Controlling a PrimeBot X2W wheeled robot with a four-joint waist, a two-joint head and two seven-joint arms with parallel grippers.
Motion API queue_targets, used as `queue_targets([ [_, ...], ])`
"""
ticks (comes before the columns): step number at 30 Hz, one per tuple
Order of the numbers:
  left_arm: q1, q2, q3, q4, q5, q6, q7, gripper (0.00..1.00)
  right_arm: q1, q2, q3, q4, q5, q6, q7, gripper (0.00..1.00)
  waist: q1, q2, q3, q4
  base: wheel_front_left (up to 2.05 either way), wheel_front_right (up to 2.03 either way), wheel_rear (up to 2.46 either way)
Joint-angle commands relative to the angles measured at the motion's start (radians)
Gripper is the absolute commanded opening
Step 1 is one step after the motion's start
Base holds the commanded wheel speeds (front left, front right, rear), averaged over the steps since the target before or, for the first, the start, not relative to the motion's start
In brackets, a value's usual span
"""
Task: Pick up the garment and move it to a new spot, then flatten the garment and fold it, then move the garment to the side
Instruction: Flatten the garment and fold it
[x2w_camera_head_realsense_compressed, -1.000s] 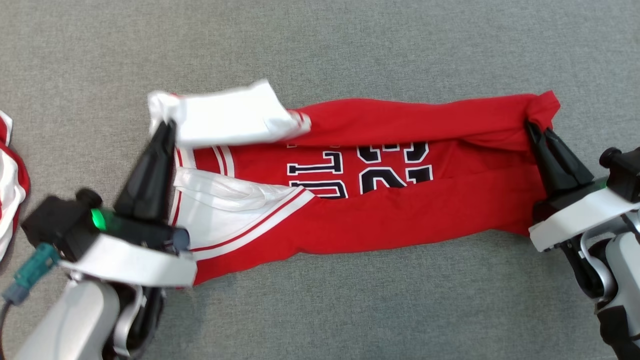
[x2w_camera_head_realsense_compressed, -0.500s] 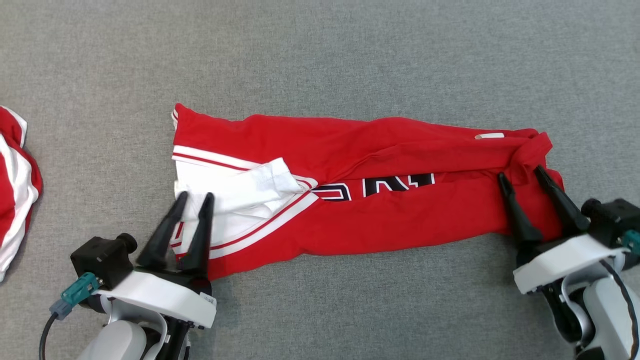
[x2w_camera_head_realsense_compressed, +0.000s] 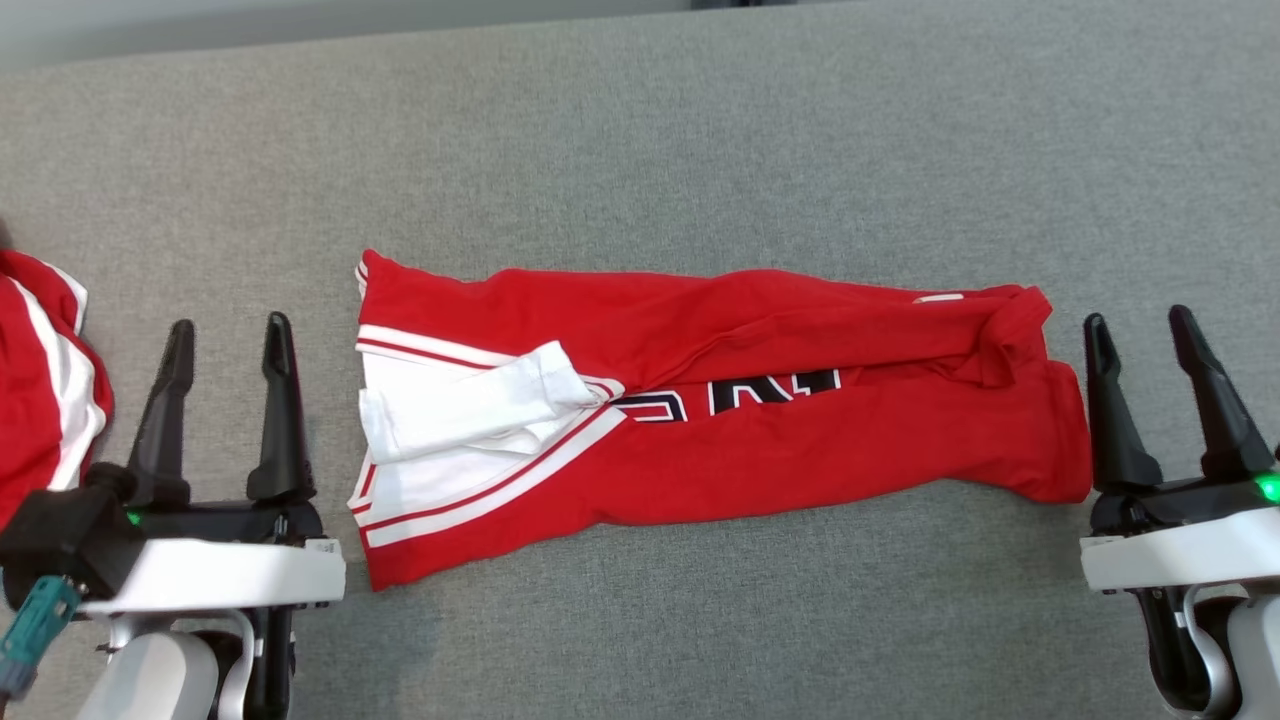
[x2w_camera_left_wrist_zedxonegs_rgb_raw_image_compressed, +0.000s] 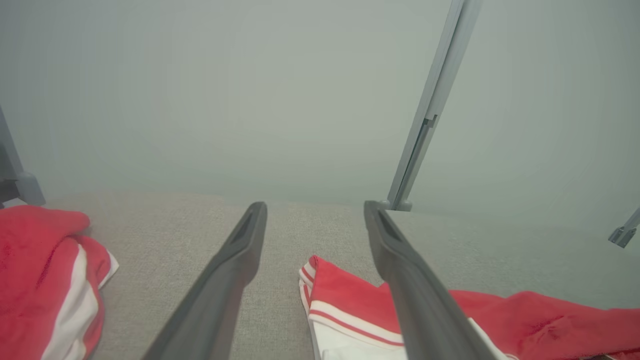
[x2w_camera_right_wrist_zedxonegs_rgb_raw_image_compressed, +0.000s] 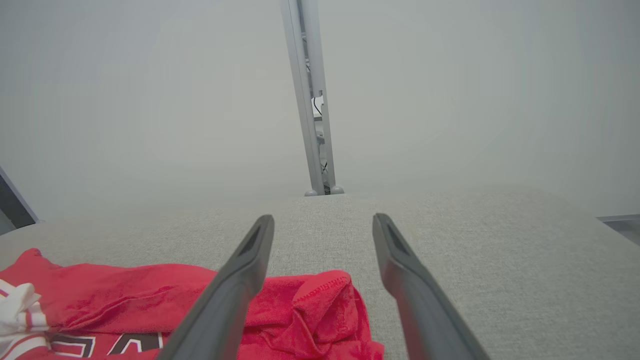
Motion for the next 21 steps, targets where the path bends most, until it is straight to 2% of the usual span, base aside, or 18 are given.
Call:
queue_targets([
  [1, 0.035, -0.009, 0.033, -0.017, 0.050, -0.007, -0.003, 1.00, 0.019, 0.010, -0.031, -0.029, -0.023, 0.000, 0.017, 1.00, 0.0000, -0.0001, -0.027, 0.003, 0.00, 0.00, 0.00],
  [10, 0.132, -0.030, 0.082, -0.002, 0.143, -0.048, -0.003, 1.00, 0.088, 0.036, -0.087, -0.065, -0.049, 0.000, 0.076, 1.00, 0.0000, -0.0001, -0.090, 0.015, 0.00, 0.00, 0.00],
  [21, 0.166, -0.063, 0.089, 0.029, 0.169, -0.080, -0.003, 1.00, 0.120, 0.034, -0.110, -0.057, -0.031, 0.000, 0.113, 1.00, 0.0000, -0.0001, -0.123, 0.032, 0.00, 0.00, 0.00],
])
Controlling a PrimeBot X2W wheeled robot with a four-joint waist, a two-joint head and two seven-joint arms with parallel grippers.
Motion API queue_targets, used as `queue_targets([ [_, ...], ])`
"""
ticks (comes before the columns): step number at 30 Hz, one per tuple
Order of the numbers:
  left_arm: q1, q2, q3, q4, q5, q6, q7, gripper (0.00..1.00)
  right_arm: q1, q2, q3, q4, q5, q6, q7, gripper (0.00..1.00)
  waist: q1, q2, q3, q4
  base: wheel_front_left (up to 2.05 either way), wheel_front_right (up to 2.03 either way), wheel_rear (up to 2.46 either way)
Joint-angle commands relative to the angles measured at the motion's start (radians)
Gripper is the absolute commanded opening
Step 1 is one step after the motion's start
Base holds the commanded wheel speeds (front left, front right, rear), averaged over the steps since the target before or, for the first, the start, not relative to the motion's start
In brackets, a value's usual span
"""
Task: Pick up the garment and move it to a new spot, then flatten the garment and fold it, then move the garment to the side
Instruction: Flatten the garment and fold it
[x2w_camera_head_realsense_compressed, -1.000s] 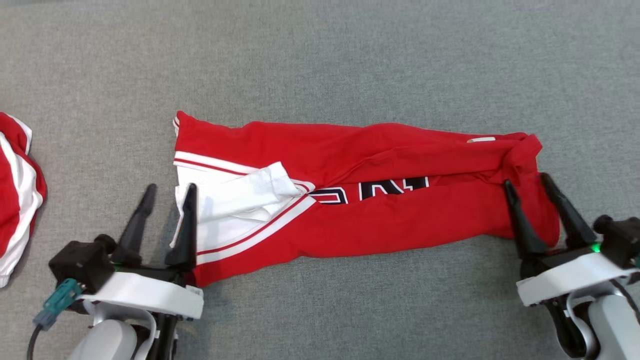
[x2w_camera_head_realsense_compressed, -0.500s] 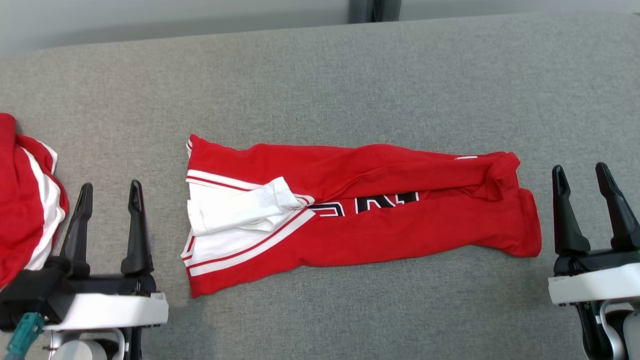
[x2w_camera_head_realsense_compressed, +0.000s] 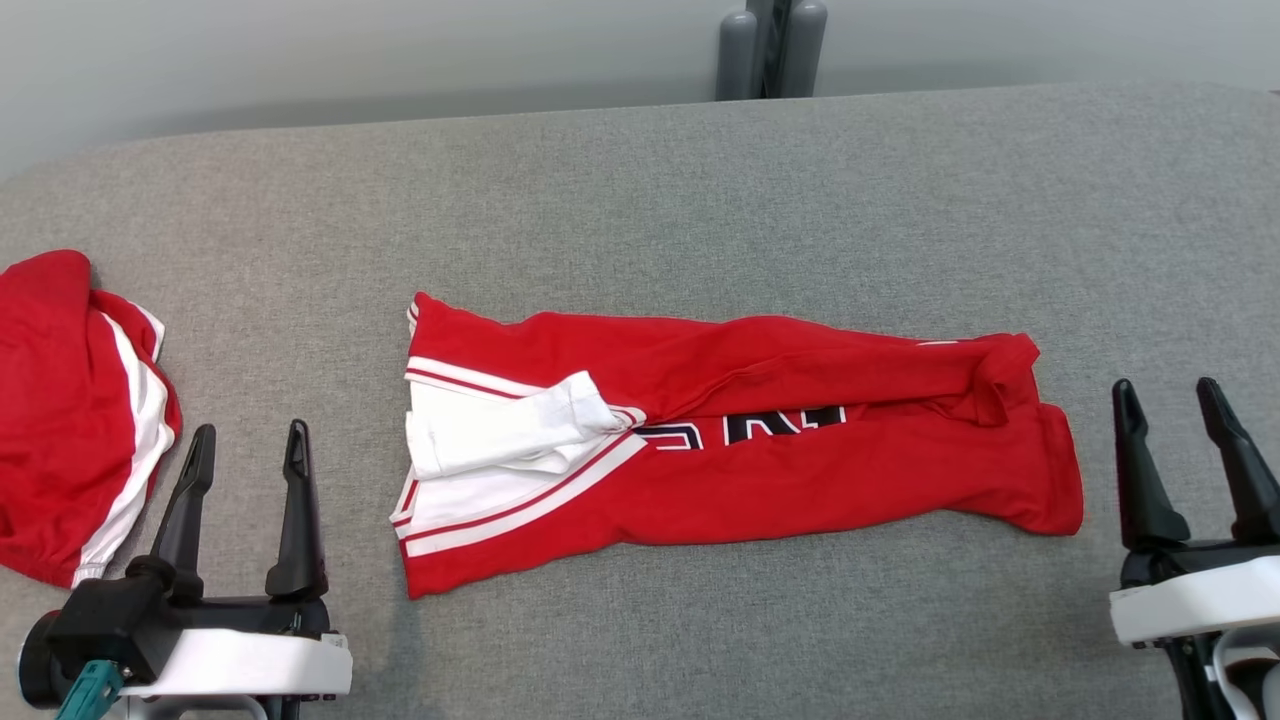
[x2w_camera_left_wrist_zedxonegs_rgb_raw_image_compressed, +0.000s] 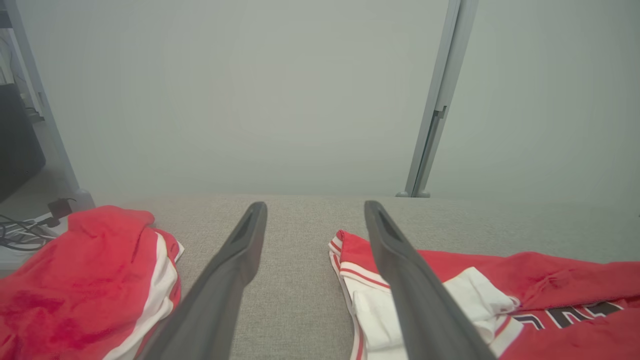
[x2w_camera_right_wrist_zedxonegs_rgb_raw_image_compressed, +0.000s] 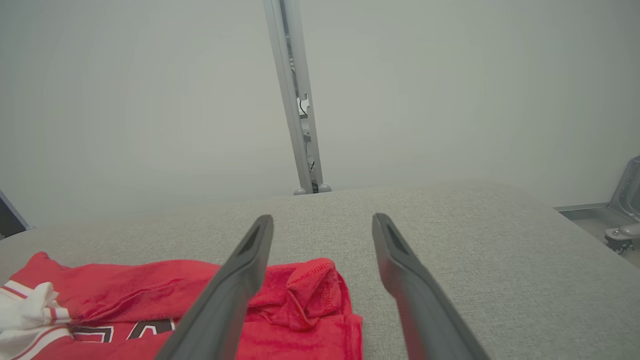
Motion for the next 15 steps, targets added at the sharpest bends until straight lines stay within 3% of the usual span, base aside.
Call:
queue_targets([
  [1, 0.006, -0.002, 0.003, 0.003, 0.009, -0.006, -0.003, 1.00, 0.000, -0.016, -0.015, 0.009, 0.000, 0.000, 0.008, 1.00, 0.0000, -0.0001, 0.002, 0.002, 0.00, 0.00, 0.00],
  [8, -0.025, -0.014, -0.010, 0.006, 0.013, -0.009, -0.001, 1.00, -0.065, -0.051, -0.089, 0.111, 0.028, 0.000, 0.026, 1.00, 0.0000, -0.0001, 0.036, 0.018, 0.00, 0.00, 0.00],
  [15, -0.070, -0.026, -0.032, 0.011, 0.023, -0.019, -0.001, 1.00, -0.186, -0.066, -0.041, 0.284, 0.070, 0.000, 0.035, 1.00, 0.0000, -0.0001, 0.089, 0.044, 0.00, 0.00, 0.00],
])
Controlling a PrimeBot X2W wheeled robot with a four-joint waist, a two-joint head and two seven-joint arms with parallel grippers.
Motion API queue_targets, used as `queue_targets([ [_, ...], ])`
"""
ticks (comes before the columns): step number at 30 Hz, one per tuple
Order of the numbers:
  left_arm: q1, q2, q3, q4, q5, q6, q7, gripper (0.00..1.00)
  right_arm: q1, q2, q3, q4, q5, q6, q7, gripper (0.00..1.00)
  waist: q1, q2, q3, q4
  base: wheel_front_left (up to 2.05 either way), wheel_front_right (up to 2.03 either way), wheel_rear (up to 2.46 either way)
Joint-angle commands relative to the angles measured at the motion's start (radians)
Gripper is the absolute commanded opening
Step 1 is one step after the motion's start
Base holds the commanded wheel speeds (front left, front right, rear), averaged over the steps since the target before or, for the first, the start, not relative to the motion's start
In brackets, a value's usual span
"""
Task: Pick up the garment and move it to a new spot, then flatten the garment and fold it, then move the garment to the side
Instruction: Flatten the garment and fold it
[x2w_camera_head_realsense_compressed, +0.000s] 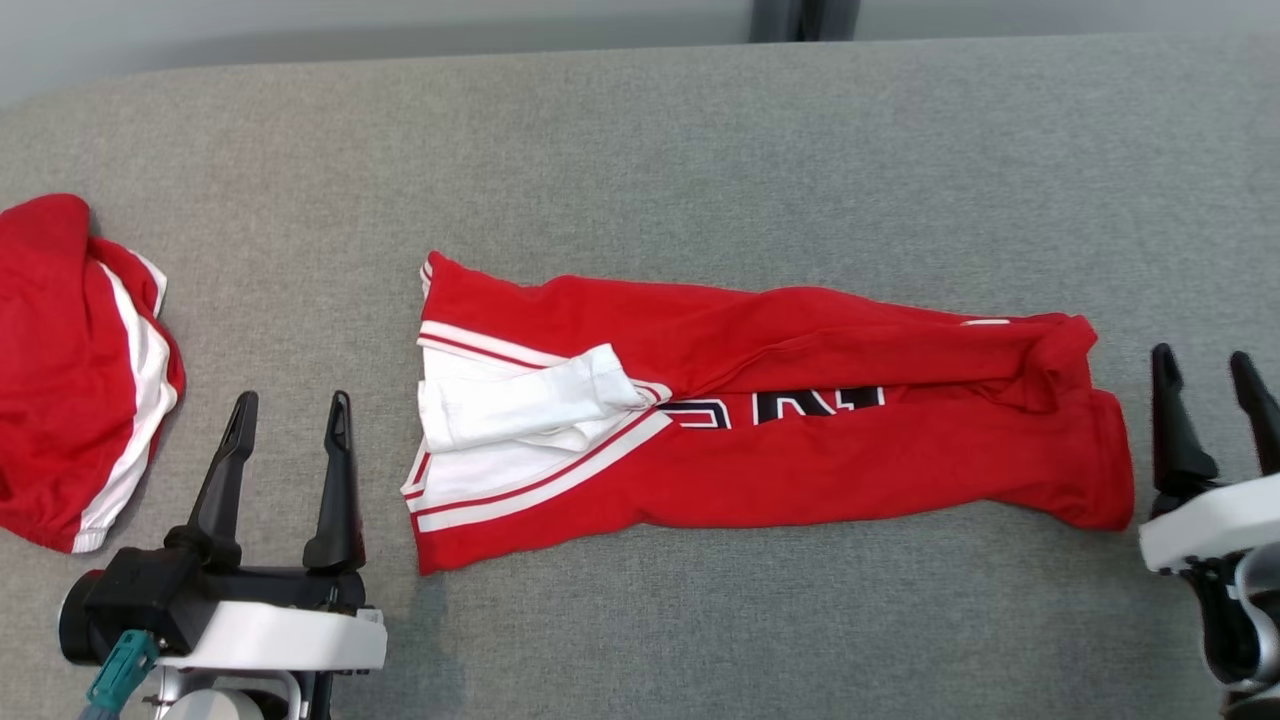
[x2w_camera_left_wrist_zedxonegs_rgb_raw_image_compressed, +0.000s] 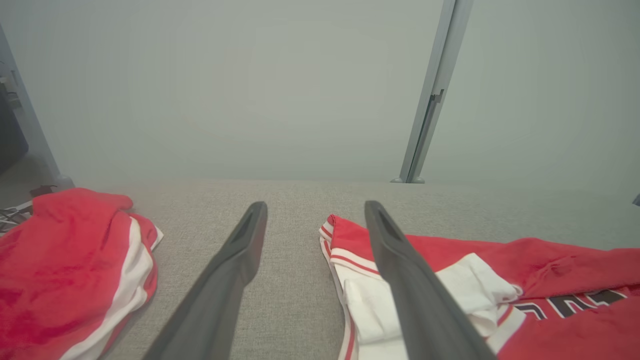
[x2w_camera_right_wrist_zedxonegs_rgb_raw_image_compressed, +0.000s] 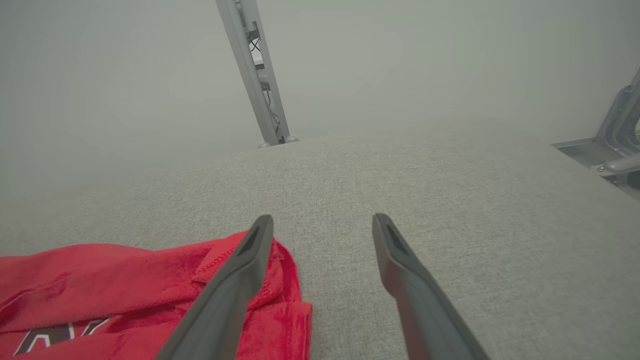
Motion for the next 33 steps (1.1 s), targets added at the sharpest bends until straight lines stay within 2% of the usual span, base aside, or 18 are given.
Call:
queue_targets([
  [1, -0.026, 0.000, -0.002, 0.004, 0.008, -0.005, -0.002, 1.00, -0.031, -0.004, 0.024, 0.045, 0.014, 0.000, 0.001, 1.00, 0.0000, 0.0000, 0.019, 0.015, 0.00, 0.00, 0.00],
  [10, -0.050, -0.012, -0.014, 0.024, 0.008, -0.018, -0.002, 1.00, -0.107, 0.000, 0.167, 0.276, 0.081, 0.000, 0.002, 1.00, 0.0000, 0.0000, 0.050, 0.034, 0.00, 0.00, 0.00],
  [15, -0.055, -0.015, -0.011, 0.031, 0.006, -0.022, -0.002, 1.00, -0.099, 0.015, 0.231, 0.324, 0.132, 0.000, -0.009, 1.00, 0.0000, 0.0000, 0.054, 0.033, 0.00, 0.00, 0.00],
  [16, -0.055, -0.015, -0.008, 0.033, 0.004, -0.022, -0.002, 1.00, -0.096, 0.018, 0.253, 0.326, 0.148, 0.001, -0.012, 0.96, 0.0000, 0.0000, 0.053, 0.031, 0.00, 0.00, 0.00],
  [18, -0.054, -0.015, -0.003, 0.036, 0.001, -0.022, -0.003, 1.00, -0.101, 0.011, 0.287, 0.315, 0.177, 0.001, -0.038, 0.04, 0.0000, 0.0000, 0.052, 0.025, 0.00, 0.00, 0.00],
  [19, -0.054, -0.014, -0.001, 0.037, 0.001, -0.023, -0.003, 1.00, -0.104, 0.006, 0.298, 0.309, 0.192, 0.001, -0.052, 0.00, 0.0000, 0.0000, 0.051, 0.022, 0.00, 0.00, 0.00],
  [25, -0.058, -0.015, 0.002, 0.040, 0.001, -0.026, -0.003, 1.00, -0.129, -0.066, 0.298, 0.274, 0.236, 0.000, -0.126, 0.00, 0.0000, 0.0000, 0.044, 0.004, 0.00, 0.00, 0.00],
  [33, -0.053, -0.022, 0.008, 0.041, 0.003, -0.035, -0.003, 1.00, -0.070, -0.200, 0.180, 0.242, 0.257, 0.000, -0.154, 0.00, 0.0000, 0.0000, 0.041, -0.012, 0.00, 0.00, 0.00],
])
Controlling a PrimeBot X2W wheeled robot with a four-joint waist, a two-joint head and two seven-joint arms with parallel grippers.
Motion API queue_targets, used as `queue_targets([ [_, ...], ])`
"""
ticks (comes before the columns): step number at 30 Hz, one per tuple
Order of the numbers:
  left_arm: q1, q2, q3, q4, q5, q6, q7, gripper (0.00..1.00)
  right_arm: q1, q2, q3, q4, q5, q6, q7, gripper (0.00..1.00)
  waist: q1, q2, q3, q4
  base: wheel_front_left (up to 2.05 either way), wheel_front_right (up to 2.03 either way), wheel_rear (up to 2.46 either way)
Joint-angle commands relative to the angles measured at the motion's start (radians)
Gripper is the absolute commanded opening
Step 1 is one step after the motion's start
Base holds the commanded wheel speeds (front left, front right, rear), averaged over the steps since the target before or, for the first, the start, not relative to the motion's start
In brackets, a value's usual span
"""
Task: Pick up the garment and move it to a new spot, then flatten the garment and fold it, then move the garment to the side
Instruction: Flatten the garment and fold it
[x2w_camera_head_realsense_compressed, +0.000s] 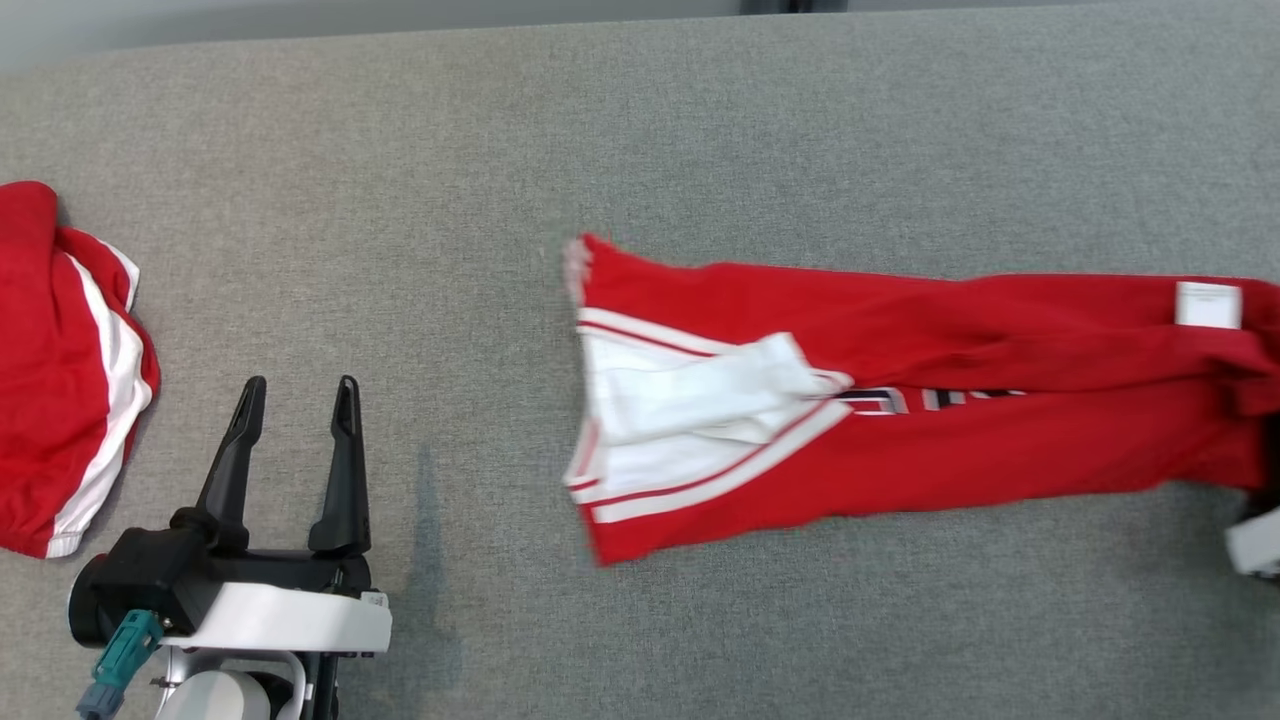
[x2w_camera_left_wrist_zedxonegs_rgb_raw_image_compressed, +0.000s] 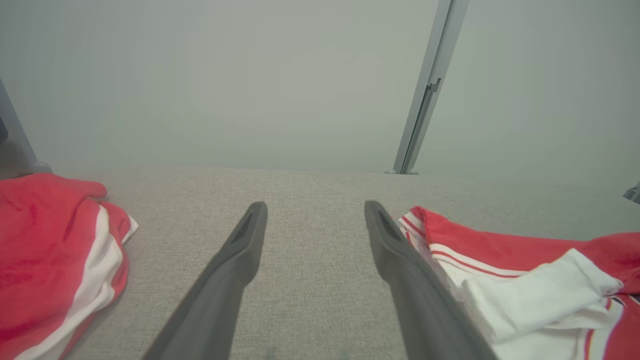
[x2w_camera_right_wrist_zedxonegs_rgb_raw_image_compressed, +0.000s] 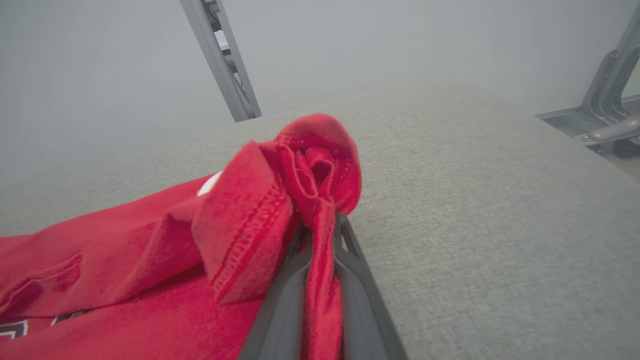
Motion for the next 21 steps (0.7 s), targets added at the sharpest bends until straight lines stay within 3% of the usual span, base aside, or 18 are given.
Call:
queue_targets([
  [1, -0.011, 0.004, 0.007, 0.000, 0.003, -0.005, -0.003, 1.00, 0.013, -0.023, -0.023, 0.002, 0.008, 0.000, -0.008, 0.00, 0.0000, -0.0001, 0.001, -0.002, 0.00, 0.00, 0.00],
  [5, -0.009, 0.006, 0.015, -0.002, 0.006, -0.007, -0.003, 1.00, 0.025, -0.048, -0.063, 0.009, 0.024, 0.000, 0.001, 0.00, 0.0000, -0.0001, 0.001, -0.013, 0.00, 0.00, 0.00],
  [9, -0.008, 0.006, 0.016, 0.001, 0.010, -0.012, -0.003, 1.00, 0.013, -0.029, -0.043, -0.023, 0.023, 0.000, 0.047, 0.00, 0.0000, -0.0001, -0.005, -0.027, 0.00, 0.00, 0.00],
  [21, -0.008, 0.005, 0.006, 0.011, 0.007, -0.021, -0.003, 1.00, -0.024, 0.225, 0.122, -0.467, -0.078, 0.000, 0.271, 0.00, 0.0000, -0.0001, -0.030, -0.042, 0.00, 0.00, 0.00],
])
